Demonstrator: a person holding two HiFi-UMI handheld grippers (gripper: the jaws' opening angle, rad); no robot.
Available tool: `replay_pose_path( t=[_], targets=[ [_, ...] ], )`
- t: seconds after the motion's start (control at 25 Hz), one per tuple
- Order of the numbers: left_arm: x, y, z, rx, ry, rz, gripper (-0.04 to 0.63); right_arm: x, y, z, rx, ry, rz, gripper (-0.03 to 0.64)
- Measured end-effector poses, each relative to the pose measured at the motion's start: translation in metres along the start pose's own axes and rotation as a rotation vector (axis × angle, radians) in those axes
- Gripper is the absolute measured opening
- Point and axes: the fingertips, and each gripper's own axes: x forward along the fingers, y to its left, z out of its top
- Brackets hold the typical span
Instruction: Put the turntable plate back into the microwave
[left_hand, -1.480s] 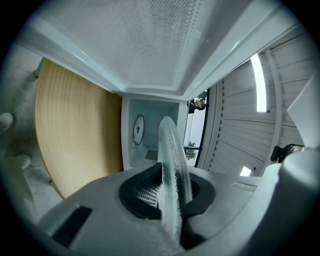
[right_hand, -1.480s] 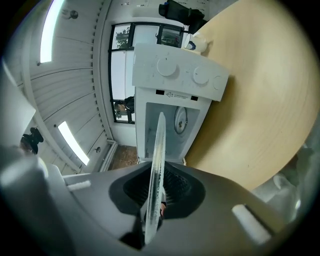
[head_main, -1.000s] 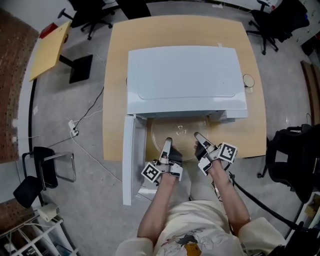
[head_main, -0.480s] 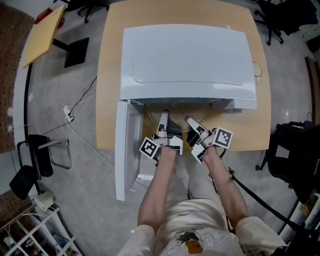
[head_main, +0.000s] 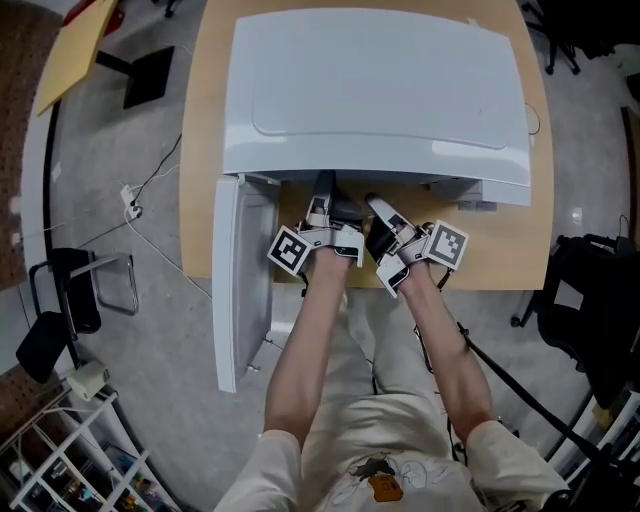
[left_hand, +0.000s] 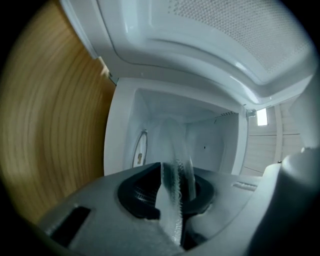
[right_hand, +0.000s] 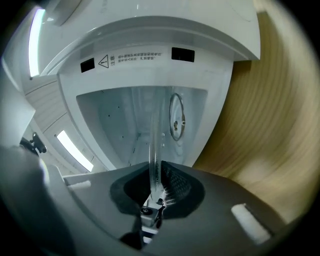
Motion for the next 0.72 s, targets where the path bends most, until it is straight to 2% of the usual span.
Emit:
replay_pose_path(
  t=[0.12,0.2,0.28,0.36,0.48,0.64,0.72],
  targets=[
    [0.009,0.000,0.003,0.026,0.008,-0.004,0.039,0.006,0.000,0.008,-0.026,-0.014,0.017,0.040],
    [0.014,-0.001,0.006,0.038,0.016,-0.004,0.086,0.012,0.000,0.012,-0.032,-0.018,0.023,0.050],
    [0.015,-0.001,0.007,0.037,0.030,0.003,0.161,0.017,-0.004,0.015,-0.038,-0.022,0.015,0.055],
    [0.010,0.003,0.004,0.035,0.052,0.017,0.186,0.019,-0.010,0.017,-0.040,-0.031,-0.001,0.055],
    [-0.005,0.005,-0.002,0.050,0.092,0.022,0.167,0.023,-0.016,0.023,-0.034,-0.054,-0.012,0.057],
    [-0.017,0.010,-0.011,0.086,0.136,0.040,0.085,0.032,-0.016,0.033,-0.040,-0.077,-0.013,0.057],
    [-0.015,0.012,-0.010,0.079,0.137,0.045,0.058,0.037,-0.015,0.035,-0.041,-0.083,-0.015,0.055]
  ],
)
